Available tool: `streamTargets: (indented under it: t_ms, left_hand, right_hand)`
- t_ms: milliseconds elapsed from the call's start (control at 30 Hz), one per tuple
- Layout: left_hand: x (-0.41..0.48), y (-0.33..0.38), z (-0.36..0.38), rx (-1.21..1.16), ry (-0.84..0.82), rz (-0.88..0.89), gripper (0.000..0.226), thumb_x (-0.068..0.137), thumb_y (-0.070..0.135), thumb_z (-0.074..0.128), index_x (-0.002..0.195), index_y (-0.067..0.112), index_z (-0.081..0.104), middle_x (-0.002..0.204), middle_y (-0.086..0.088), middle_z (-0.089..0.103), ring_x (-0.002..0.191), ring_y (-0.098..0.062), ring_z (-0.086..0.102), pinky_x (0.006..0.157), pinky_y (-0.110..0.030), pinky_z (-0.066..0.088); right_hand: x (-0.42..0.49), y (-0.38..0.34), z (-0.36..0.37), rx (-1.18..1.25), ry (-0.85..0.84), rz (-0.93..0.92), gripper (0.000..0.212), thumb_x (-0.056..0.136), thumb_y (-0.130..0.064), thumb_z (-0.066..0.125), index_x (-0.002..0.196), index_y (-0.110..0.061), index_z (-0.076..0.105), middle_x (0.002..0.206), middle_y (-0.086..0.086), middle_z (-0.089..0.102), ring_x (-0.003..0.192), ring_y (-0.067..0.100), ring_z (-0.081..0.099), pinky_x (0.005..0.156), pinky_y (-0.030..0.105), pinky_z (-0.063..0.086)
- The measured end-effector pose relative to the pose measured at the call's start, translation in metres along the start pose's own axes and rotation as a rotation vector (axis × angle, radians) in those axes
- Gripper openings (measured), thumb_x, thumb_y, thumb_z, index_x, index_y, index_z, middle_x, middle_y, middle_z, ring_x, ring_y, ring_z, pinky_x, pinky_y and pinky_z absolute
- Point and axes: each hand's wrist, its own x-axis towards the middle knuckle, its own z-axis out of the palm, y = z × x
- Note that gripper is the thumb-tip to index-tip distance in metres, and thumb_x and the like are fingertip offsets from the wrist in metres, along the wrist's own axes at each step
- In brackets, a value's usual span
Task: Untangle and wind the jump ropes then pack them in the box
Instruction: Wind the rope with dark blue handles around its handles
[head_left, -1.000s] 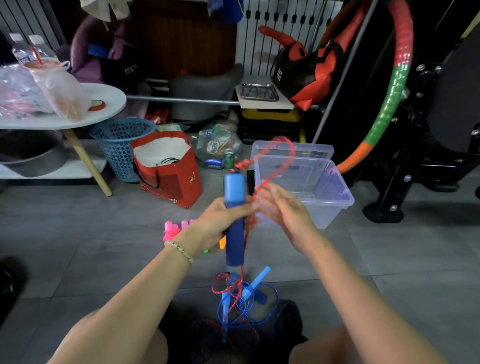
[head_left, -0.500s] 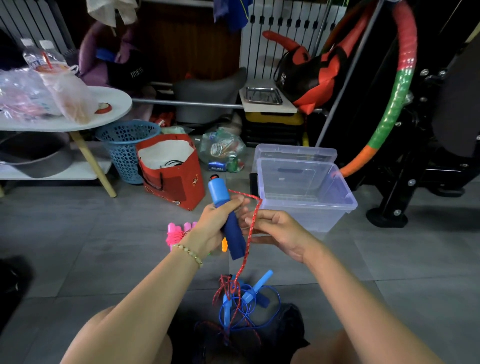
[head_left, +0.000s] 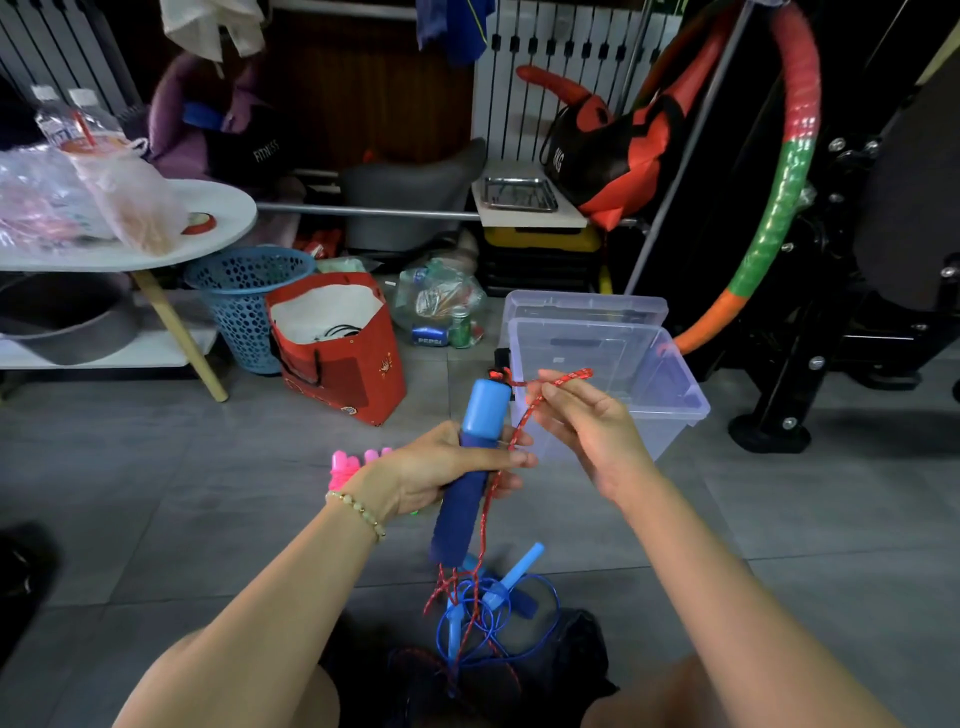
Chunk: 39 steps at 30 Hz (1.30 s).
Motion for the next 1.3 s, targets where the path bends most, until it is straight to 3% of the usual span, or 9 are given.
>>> streamTargets:
  t_ms: [133, 233, 333, 467, 633, 867, 1033, 1133, 1300]
  left_hand:
    - [0.006, 0.017, -0.009, -0.12, 0.237, 0.232, 0.013, 0.081, 0.005, 0.068, 0.073, 0.015, 0.072, 0.062, 0.003, 0.066, 0.053, -0.008, 0.059, 0.054, -0.018, 0.05]
    - [0.01, 0.022, -0.024, -0.281, 0.364, 0.319, 0.007, 0.084, 0.004, 0.064, 0.086, 0.01, 0.067, 0.07, 0.003, 0.071, 0.052, -0.006, 0.062, 0.055, -0.017, 0.054]
    - [0.011, 0.012, -0.025, -0.126, 0.342, 0.267, 0.008, 0.088, 0.01, 0.062, 0.096, 0.007, 0.062, 0.079, 0.002, 0.074, 0.055, -0.007, 0.065, 0.055, -0.019, 0.055]
    - [0.016, -0.002, -0.017, -0.148, 0.355, 0.204, 0.008, 0.088, 0.006, 0.063, 0.095, 0.004, 0.064, 0.077, 0.002, 0.074, 0.055, -0.006, 0.065, 0.053, -0.018, 0.054]
    - [0.019, 0.003, -0.02, -0.295, 0.407, 0.205, 0.015, 0.086, 0.013, 0.067, 0.072, 0.015, 0.074, 0.068, 0.002, 0.068, 0.045, -0.003, 0.055, 0.047, -0.018, 0.048]
    - [0.02, 0.012, -0.037, -0.487, 0.467, 0.264, 0.011, 0.09, 0.014, 0.062, 0.081, 0.01, 0.069, 0.078, -0.001, 0.06, 0.043, -0.001, 0.052, 0.042, -0.014, 0.044]
    - [0.021, 0.008, -0.036, -0.478, 0.436, 0.24, 0.018, 0.089, 0.013, 0.064, 0.073, 0.011, 0.072, 0.08, -0.004, 0.061, 0.044, -0.001, 0.053, 0.043, -0.015, 0.046]
    - [0.023, 0.006, -0.043, -0.496, 0.497, 0.267, 0.004, 0.089, 0.011, 0.063, 0.086, 0.009, 0.064, 0.08, -0.001, 0.071, 0.049, -0.003, 0.06, 0.047, -0.016, 0.05]
    - [0.026, 0.005, -0.042, -0.564, 0.469, 0.326, 0.008, 0.094, 0.012, 0.055, 0.095, 0.007, 0.061, 0.089, -0.008, 0.072, 0.077, -0.019, 0.071, 0.066, -0.027, 0.06]
  right_hand:
    - [-0.011, 0.019, 0.011, -0.216, -0.365, 0.3, 0.05, 0.09, -0.055, 0.045, 0.121, -0.018, 0.061, 0.109, -0.001, 0.07, 0.107, 0.018, 0.064, 0.095, 0.035, 0.05]
    - [-0.018, 0.031, 0.018, -0.409, -0.548, 0.312, 0.027, 0.094, -0.028, 0.056, 0.114, -0.012, 0.063, 0.103, 0.004, 0.071, 0.098, 0.016, 0.067, 0.093, 0.033, 0.052]
    - [-0.014, 0.017, 0.017, -0.388, -0.396, 0.173, 0.011, 0.092, -0.009, 0.055, 0.095, -0.011, 0.066, 0.074, -0.004, 0.073, 0.069, 0.008, 0.069, 0.07, 0.021, 0.056]
    - [-0.006, 0.0, 0.007, -0.249, -0.239, 0.094, 0.013, 0.093, -0.013, 0.054, 0.091, -0.012, 0.066, 0.074, -0.002, 0.07, 0.07, 0.012, 0.069, 0.067, 0.023, 0.056]
    - [-0.013, 0.019, 0.016, -0.451, -0.428, 0.268, 0.02, 0.092, -0.036, 0.052, 0.101, -0.021, 0.063, 0.101, -0.004, 0.069, 0.101, 0.012, 0.064, 0.095, 0.026, 0.049]
    - [-0.025, 0.031, 0.017, -0.508, -0.674, 0.338, 0.018, 0.09, -0.015, 0.062, 0.107, -0.017, 0.063, 0.082, -0.011, 0.063, 0.073, 0.006, 0.054, 0.069, 0.016, 0.046]
    - [-0.028, 0.044, 0.024, -0.408, -0.742, 0.395, 0.006, 0.093, -0.019, 0.057, 0.088, -0.017, 0.054, 0.089, 0.003, 0.067, 0.087, 0.016, 0.066, 0.093, 0.03, 0.048]
    - [-0.027, 0.034, 0.025, -0.349, -0.579, 0.382, 0.008, 0.094, -0.013, 0.054, 0.087, -0.013, 0.051, 0.07, -0.001, 0.066, 0.06, 0.012, 0.064, 0.066, 0.023, 0.052]
    - [-0.021, 0.012, 0.012, -0.213, -0.38, 0.343, 0.01, 0.094, -0.011, 0.052, 0.1, -0.007, 0.058, 0.081, 0.001, 0.073, 0.071, 0.011, 0.07, 0.067, 0.022, 0.056]
